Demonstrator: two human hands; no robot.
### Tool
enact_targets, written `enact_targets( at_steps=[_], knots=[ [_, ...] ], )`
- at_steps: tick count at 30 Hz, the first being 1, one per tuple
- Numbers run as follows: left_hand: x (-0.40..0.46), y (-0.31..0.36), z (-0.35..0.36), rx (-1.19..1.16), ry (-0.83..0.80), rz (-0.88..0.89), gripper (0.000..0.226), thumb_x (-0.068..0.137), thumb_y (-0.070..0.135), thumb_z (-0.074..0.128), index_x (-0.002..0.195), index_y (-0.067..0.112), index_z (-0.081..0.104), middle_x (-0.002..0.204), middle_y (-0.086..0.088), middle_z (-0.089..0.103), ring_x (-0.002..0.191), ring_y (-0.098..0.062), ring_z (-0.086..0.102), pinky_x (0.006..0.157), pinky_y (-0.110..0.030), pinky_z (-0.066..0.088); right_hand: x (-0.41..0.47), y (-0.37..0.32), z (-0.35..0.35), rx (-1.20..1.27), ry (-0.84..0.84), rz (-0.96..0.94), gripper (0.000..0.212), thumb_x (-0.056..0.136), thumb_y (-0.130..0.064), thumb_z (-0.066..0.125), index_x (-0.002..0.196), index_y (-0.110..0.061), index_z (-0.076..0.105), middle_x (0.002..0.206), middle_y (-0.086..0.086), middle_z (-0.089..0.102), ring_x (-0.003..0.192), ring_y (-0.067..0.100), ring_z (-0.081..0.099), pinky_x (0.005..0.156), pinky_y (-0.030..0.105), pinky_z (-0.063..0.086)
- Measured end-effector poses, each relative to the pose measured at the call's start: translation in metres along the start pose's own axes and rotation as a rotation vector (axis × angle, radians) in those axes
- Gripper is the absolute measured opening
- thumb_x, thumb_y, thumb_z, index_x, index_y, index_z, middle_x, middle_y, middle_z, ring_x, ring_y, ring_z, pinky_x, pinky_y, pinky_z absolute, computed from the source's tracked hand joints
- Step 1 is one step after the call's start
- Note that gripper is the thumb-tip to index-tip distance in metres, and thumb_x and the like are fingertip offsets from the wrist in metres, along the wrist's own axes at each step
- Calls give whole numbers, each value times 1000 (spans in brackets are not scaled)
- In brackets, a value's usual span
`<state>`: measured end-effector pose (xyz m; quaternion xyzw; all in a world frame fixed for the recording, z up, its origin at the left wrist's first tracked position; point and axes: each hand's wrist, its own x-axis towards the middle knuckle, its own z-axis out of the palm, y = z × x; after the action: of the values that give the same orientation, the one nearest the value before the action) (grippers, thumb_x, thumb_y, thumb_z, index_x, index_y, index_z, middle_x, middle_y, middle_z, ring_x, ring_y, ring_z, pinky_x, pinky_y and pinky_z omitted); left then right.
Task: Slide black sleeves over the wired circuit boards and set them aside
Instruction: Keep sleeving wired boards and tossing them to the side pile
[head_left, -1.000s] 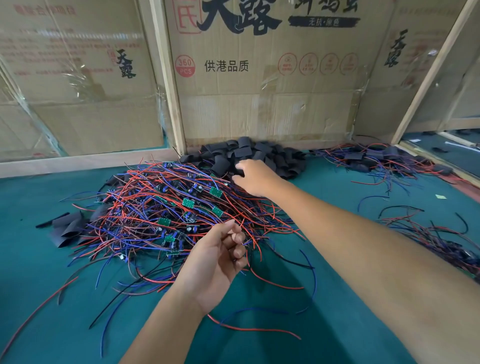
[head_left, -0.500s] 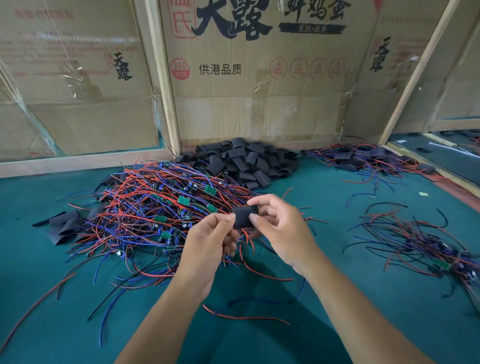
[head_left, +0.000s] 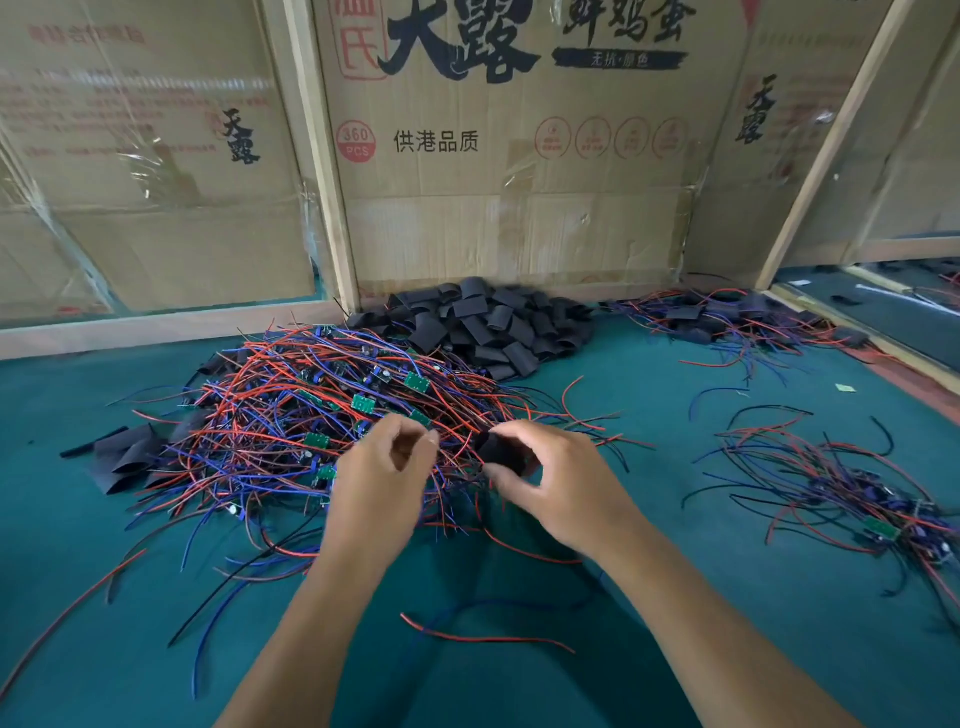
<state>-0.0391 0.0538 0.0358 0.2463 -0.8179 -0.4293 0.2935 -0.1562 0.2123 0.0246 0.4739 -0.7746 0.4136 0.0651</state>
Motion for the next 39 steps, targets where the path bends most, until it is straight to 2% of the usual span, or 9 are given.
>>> enact_targets(
  at_steps=[3,9,12,15,19,25,29,34,39],
  knots=[
    [6,-10,-20,301,67,37,10,91,17,65,84,24,62,81,11,62,78,-14,57,62,-30,41,-1,4,0,16,15,4,19,89,-30,70,108,-28,66,91,-15,68,86,0,62,74,16,48],
    [9,-19,-51,683,-121,-62,16,96,14,52,81,12,54,88,-5,57,87,-29,56,78,-46,51,-2,6,3,24,2,25,27,89,-39,67,111,-24,66,98,-15,69,91,1,63,81,22,49],
    [6,-19,-54,769,-226,-90,7,94,19,57,94,15,52,103,-2,51,99,-28,50,85,-42,48,-2,6,3,26,-9,28,28,89,-42,66,111,-24,66,98,-15,69,92,0,62,81,20,49],
    [6,-17,-53,857,-304,-124,25,91,15,63,112,18,51,117,-2,46,110,-27,44,83,-36,45,-1,8,3,8,-12,31,29,90,-42,66,112,-24,66,99,-16,68,92,1,61,81,21,49],
    [6,-18,-55,805,-229,-93,26,89,3,62,109,15,52,113,-4,52,103,-27,53,78,-37,45,0,8,2,15,-10,23,23,91,-40,67,109,-26,66,96,-16,67,91,1,61,79,20,48],
    [7,-10,-55,608,-186,-55,19,92,8,68,108,16,60,108,-2,62,98,-23,56,84,-38,48,0,9,2,34,-4,35,25,90,-44,66,109,-27,65,95,-18,67,90,0,61,75,13,45],
    [4,4,-49,490,-78,142,19,90,8,70,106,17,64,101,3,63,91,-20,55,79,-35,46,2,11,1,69,61,55,21,89,-39,70,106,-28,66,92,-18,69,88,-3,62,74,10,45],
    [2,11,-49,497,14,285,17,91,12,70,107,17,67,102,5,64,102,-23,54,89,-39,43,2,12,-3,104,123,107,19,87,-36,72,104,-28,68,89,-18,70,85,-2,64,73,11,47],
    [2,18,-54,220,150,281,19,91,15,68,106,27,64,98,15,64,93,5,58,80,-6,39,3,12,-3,104,139,122,18,87,-35,72,102,-26,68,81,-17,66,71,-1,59,64,10,42]
  ],
)
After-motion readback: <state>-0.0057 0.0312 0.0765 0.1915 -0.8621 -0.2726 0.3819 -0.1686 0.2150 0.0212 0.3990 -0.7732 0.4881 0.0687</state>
